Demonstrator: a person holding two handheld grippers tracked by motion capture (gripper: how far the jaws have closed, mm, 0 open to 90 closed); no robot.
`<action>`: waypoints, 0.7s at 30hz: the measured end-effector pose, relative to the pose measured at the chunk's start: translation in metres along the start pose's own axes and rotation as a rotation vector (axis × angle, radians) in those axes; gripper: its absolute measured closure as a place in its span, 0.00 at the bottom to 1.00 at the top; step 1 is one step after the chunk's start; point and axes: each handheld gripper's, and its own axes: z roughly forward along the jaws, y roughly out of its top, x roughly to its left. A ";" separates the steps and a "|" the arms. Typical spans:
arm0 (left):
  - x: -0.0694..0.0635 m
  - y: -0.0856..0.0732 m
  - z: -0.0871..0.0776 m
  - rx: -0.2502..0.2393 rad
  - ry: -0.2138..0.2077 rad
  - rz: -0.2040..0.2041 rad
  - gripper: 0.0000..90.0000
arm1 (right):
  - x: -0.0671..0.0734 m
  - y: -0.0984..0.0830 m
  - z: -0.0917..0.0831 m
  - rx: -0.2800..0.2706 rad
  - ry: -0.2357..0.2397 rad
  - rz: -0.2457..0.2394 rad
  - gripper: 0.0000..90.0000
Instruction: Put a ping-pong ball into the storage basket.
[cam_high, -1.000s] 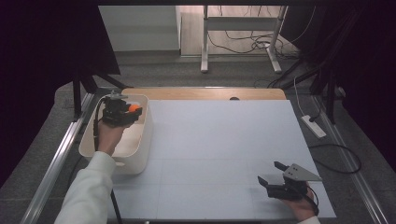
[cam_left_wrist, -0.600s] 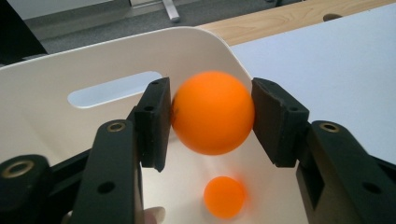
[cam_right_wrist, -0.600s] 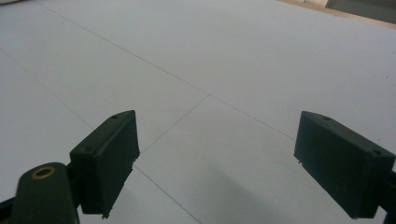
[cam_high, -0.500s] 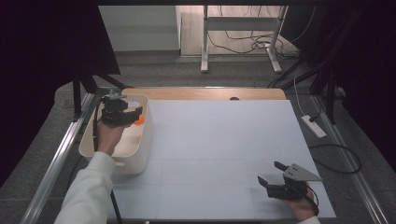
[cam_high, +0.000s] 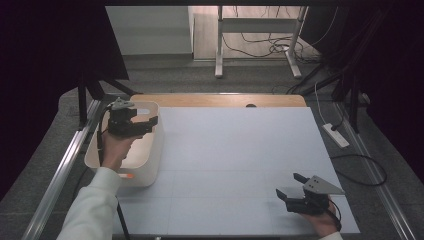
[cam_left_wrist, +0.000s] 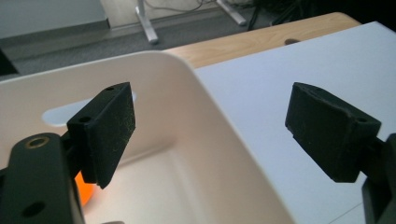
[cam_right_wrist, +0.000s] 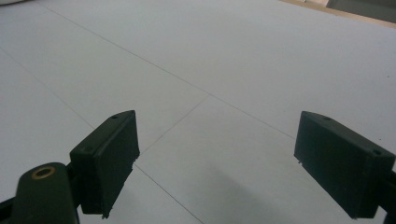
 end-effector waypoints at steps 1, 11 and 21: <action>-0.002 0.001 -0.001 -0.009 -0.005 0.005 0.19 | 0.000 0.000 0.000 0.002 -0.001 -0.001 0.15; -0.019 0.002 -0.017 -0.081 -0.092 0.006 0.19 | -0.001 -0.001 0.000 -0.002 0.007 0.003 0.15; -0.038 -0.006 -0.031 -0.132 -0.183 0.031 0.19 | 0.001 0.001 0.002 0.003 0.003 -0.005 0.15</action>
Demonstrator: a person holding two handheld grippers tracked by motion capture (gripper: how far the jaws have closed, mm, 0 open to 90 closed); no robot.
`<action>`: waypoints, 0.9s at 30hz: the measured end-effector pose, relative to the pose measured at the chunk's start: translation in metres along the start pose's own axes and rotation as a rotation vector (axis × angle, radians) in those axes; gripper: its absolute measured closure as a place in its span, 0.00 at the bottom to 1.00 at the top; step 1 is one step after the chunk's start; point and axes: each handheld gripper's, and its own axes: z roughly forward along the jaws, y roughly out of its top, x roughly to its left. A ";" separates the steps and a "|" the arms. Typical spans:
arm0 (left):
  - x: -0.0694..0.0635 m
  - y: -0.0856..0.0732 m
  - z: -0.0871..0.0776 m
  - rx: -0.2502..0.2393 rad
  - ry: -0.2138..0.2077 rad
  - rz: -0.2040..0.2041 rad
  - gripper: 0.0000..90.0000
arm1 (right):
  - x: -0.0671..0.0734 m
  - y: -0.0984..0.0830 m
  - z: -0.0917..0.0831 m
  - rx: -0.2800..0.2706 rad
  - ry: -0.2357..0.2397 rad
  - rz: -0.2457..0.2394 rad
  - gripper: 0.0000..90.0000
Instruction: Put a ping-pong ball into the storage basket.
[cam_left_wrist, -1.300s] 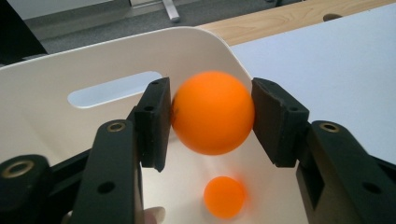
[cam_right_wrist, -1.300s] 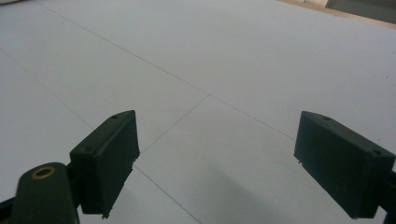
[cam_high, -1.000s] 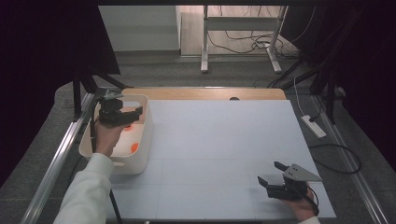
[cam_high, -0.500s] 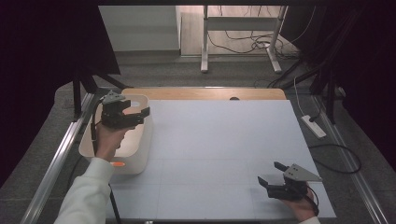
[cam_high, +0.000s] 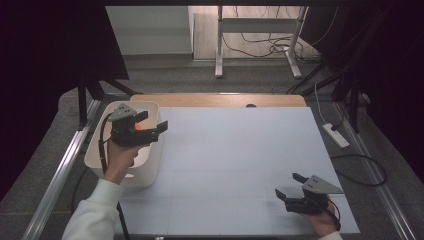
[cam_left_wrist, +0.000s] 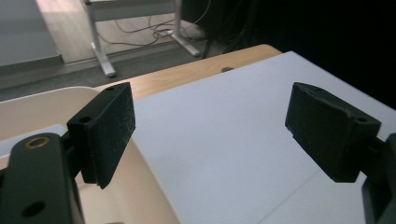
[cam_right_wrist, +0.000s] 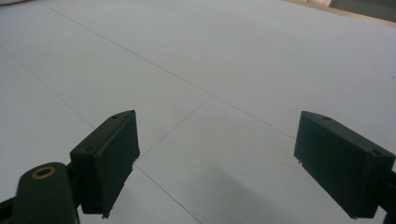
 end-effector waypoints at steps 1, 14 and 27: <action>-0.002 -0.001 -0.001 -0.006 -0.012 0.002 0.19 | 0.000 0.000 0.000 -0.001 0.002 -0.001 0.15; -0.039 -0.015 -0.011 -0.025 -0.136 0.088 0.19 | 0.001 -0.001 0.000 0.001 0.007 -0.003 0.15; -0.068 -0.034 -0.019 -0.027 -0.167 0.138 0.19 | 0.000 -0.001 0.000 0.005 -0.001 -0.004 0.16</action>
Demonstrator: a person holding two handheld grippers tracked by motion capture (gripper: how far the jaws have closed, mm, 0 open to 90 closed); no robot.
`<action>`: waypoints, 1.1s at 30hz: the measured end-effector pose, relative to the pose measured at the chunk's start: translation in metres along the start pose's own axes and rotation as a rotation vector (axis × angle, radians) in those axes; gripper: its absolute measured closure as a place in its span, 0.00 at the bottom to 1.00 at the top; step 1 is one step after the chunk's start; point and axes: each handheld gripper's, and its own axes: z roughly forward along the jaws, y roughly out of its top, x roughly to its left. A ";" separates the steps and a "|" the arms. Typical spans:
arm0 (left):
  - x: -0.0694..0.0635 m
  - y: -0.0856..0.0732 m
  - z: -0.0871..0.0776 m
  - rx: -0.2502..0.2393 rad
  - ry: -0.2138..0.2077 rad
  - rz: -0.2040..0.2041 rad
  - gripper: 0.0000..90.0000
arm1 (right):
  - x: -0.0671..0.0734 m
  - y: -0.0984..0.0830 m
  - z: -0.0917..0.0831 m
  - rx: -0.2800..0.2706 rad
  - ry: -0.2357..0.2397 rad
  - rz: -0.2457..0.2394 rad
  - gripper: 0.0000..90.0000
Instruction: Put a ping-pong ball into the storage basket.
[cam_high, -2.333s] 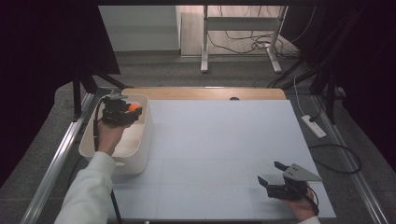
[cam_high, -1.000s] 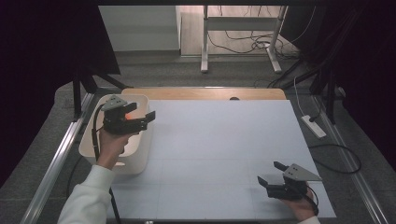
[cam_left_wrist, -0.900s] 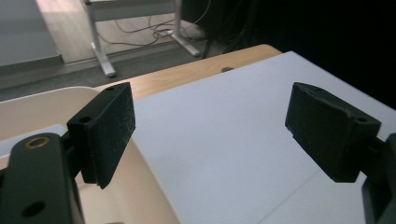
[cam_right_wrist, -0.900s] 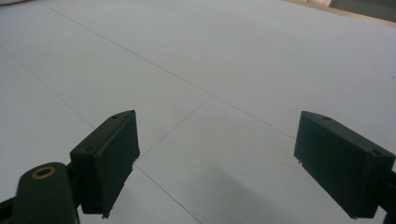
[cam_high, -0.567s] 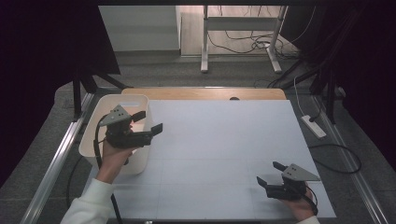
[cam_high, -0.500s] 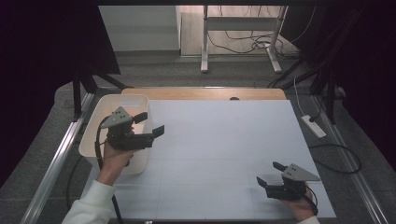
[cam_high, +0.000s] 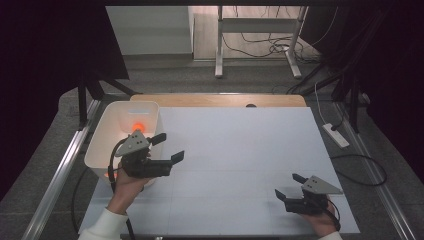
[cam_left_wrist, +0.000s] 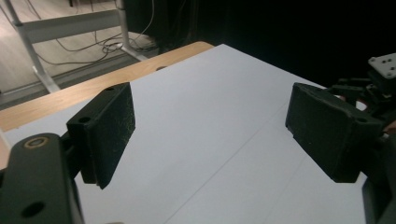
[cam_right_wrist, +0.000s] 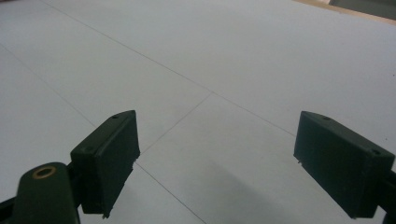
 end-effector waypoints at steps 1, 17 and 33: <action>-0.003 -0.001 0.000 0.003 -0.003 0.005 0.19 | 0.000 0.000 0.000 -0.001 0.000 -0.001 0.16; -0.027 -0.037 0.012 0.035 -0.040 0.006 0.19 | 0.002 0.000 -0.002 -0.008 0.015 -0.001 0.16; -0.025 -0.092 0.017 0.146 0.031 0.042 0.19 | 0.004 0.000 -0.002 -0.011 0.027 -0.008 0.15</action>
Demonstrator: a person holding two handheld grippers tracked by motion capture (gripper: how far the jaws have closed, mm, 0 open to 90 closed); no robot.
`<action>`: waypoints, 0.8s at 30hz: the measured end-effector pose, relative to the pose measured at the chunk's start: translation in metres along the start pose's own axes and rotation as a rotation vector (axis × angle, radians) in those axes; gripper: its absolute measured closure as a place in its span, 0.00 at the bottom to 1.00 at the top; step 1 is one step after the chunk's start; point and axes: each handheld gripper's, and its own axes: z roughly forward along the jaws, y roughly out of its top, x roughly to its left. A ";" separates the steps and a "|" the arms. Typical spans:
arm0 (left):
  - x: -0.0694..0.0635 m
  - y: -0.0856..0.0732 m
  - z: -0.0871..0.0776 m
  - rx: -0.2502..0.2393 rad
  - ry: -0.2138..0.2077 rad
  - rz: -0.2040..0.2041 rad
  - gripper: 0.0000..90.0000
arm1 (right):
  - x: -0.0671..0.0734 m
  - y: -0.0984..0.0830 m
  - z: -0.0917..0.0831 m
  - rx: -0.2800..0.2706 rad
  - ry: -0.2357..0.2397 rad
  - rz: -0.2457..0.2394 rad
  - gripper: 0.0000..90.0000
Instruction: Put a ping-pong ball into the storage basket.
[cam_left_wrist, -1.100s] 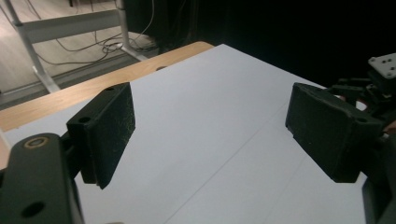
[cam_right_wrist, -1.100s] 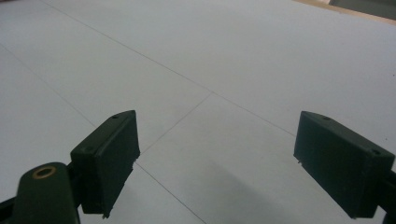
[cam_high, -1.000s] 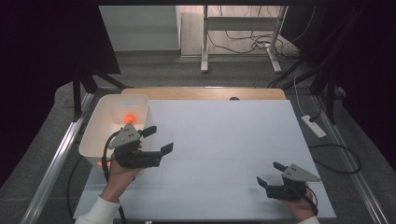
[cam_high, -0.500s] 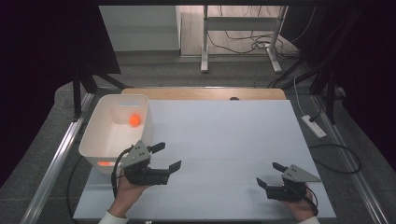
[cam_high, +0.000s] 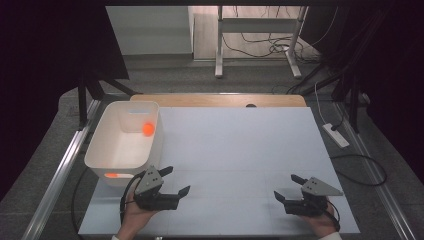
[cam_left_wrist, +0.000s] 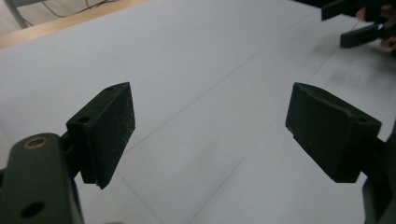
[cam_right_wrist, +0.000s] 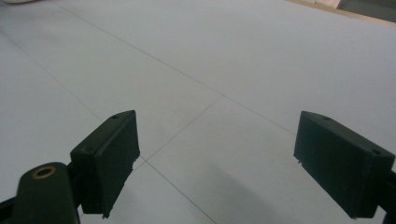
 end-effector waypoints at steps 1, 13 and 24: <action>0.001 -0.005 0.000 0.007 0.002 -0.007 0.19 | 0.001 0.000 0.000 0.002 0.000 0.002 0.15; 0.010 -0.036 -0.011 -0.021 0.004 -0.036 0.19 | 0.008 0.001 0.000 0.000 0.052 -0.018 0.15; 0.015 -0.041 -0.007 -0.023 0.001 -0.028 0.19 | 0.018 0.001 0.003 0.024 0.086 -0.049 0.15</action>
